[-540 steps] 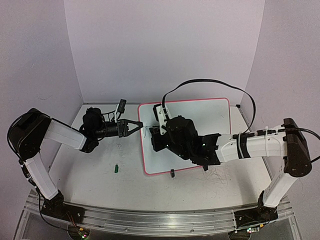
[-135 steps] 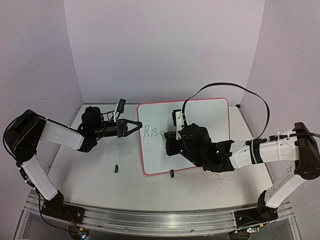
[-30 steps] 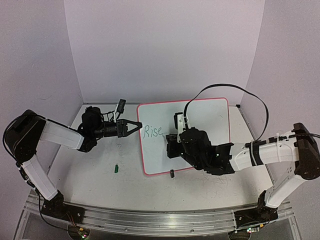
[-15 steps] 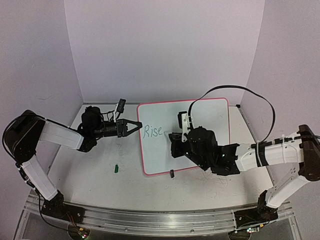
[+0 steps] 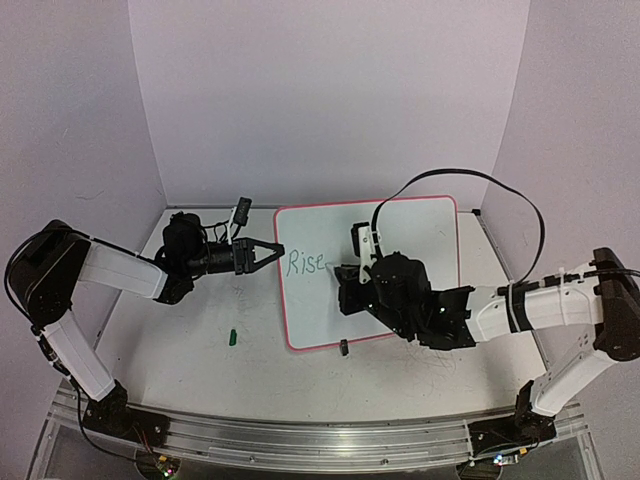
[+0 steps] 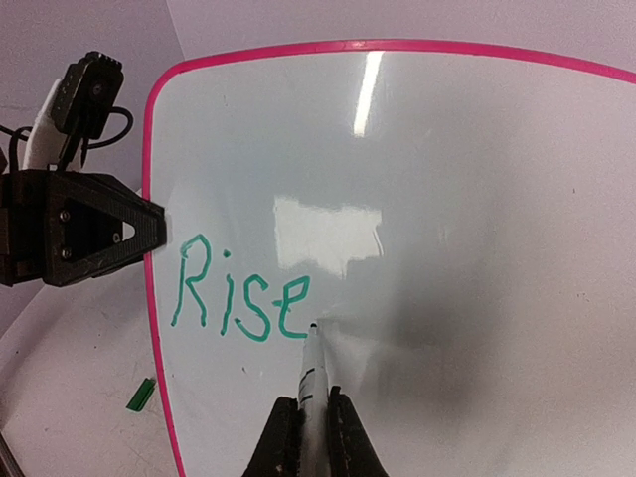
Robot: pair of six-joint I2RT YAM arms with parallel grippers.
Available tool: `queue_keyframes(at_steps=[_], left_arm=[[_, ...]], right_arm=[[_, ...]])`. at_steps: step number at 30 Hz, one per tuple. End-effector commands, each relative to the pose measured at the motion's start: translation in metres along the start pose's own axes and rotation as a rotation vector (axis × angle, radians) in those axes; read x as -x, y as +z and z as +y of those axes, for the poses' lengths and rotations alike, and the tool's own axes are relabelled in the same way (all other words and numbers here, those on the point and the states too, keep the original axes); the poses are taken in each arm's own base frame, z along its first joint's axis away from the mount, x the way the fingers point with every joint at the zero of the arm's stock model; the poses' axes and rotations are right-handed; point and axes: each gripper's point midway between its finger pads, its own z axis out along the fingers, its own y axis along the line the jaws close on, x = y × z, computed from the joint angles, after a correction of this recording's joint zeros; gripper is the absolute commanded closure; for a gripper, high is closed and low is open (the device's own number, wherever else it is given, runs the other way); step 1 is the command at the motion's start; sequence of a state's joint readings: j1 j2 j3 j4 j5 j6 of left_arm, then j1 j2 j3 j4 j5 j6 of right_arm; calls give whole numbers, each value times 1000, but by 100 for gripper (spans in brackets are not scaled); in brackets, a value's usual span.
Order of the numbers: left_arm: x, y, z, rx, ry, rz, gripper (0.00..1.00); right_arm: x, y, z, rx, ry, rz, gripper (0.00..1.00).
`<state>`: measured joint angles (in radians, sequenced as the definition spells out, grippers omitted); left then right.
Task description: Write a sentence on the whiteboard
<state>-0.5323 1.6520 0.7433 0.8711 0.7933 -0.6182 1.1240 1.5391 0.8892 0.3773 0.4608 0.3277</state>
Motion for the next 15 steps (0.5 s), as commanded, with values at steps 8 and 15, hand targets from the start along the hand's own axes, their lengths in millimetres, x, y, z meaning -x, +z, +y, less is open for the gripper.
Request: queue_keyframes(at_steps=[8, 15], left_arm=[[21, -4, -24, -61, 46, -36, 100], [22, -5, -25, -61, 48, -38, 100]], right_arm=[[9, 6, -4, -54, 17, -26, 100], [1, 9, -10, -95, 10, -5, 100]])
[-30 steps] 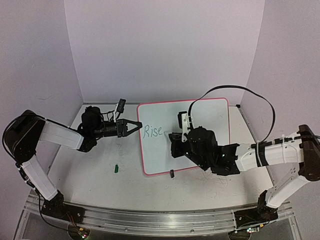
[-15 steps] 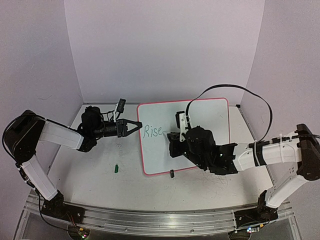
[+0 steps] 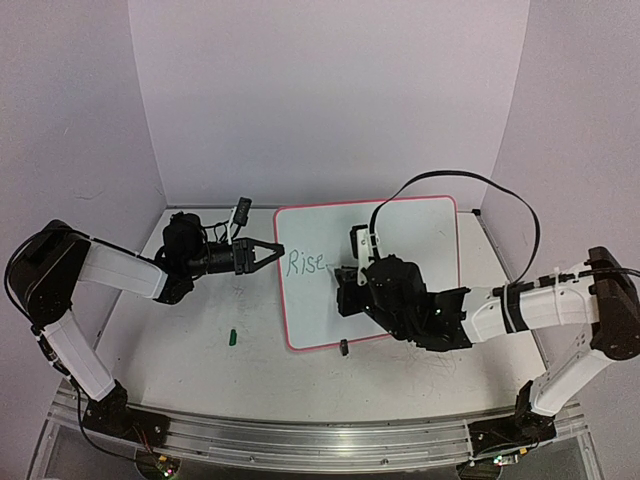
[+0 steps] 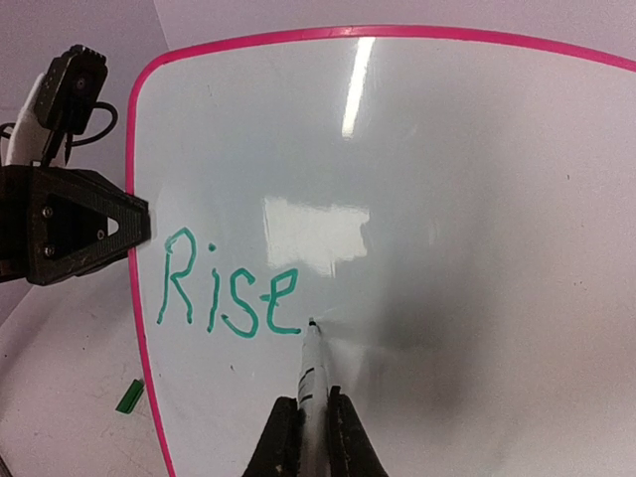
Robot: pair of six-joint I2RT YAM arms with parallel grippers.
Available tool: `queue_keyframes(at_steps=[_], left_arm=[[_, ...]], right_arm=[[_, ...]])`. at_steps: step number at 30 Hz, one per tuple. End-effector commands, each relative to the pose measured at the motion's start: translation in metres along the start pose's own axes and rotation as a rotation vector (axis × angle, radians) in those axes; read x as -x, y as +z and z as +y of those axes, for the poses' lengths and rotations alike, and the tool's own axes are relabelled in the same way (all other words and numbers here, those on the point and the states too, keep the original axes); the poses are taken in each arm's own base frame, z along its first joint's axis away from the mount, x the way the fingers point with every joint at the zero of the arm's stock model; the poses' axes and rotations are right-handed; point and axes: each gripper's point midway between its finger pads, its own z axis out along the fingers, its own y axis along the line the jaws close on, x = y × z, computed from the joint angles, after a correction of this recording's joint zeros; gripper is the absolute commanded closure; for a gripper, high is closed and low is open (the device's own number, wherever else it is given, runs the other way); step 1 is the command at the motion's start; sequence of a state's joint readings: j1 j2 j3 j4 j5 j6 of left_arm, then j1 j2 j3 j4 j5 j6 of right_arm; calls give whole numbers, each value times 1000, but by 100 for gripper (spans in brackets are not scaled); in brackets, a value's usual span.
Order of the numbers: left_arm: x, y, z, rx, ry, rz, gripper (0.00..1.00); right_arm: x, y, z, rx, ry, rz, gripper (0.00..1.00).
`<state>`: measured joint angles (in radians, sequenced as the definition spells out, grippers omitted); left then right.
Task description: Write a sentence on the whiteboard
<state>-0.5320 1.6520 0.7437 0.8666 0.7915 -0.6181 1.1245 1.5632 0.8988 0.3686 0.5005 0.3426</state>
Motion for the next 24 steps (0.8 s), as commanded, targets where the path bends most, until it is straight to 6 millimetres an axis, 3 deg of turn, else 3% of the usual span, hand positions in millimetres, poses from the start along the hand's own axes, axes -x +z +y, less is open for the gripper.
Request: queue_keyframes(at_steps=[1, 5, 8, 11, 13, 16, 20, 24], left_arm=[[22, -5, -26, -64, 51, -40, 100], [21, -5, -25, -60, 49, -39, 100], [21, -4, -24, -57, 49, -39, 100], [20, -5, -22, -49, 50, -41, 100], [19, -5, -20, -42, 49, -40, 100], [16, -6, -16, -23, 43, -42, 100], [15, -9, -10, 20, 39, -50, 87], [17, -10, -3, 73, 34, -58, 68]], right_arm=[[4, 5, -5, -56, 6, -3, 100], [-2, 5, -4, -53, 2, 21, 100], [2, -9, 15, -13, -20, 27, 100], [30, -44, 50, 107, 28, 2, 100], [69, -76, 63, 247, 124, -73, 100], [106, -94, 35, 205, 185, -158, 100], [113, -76, -25, 141, 219, -131, 100], [126, -76, -41, 87, 151, -171, 100]])
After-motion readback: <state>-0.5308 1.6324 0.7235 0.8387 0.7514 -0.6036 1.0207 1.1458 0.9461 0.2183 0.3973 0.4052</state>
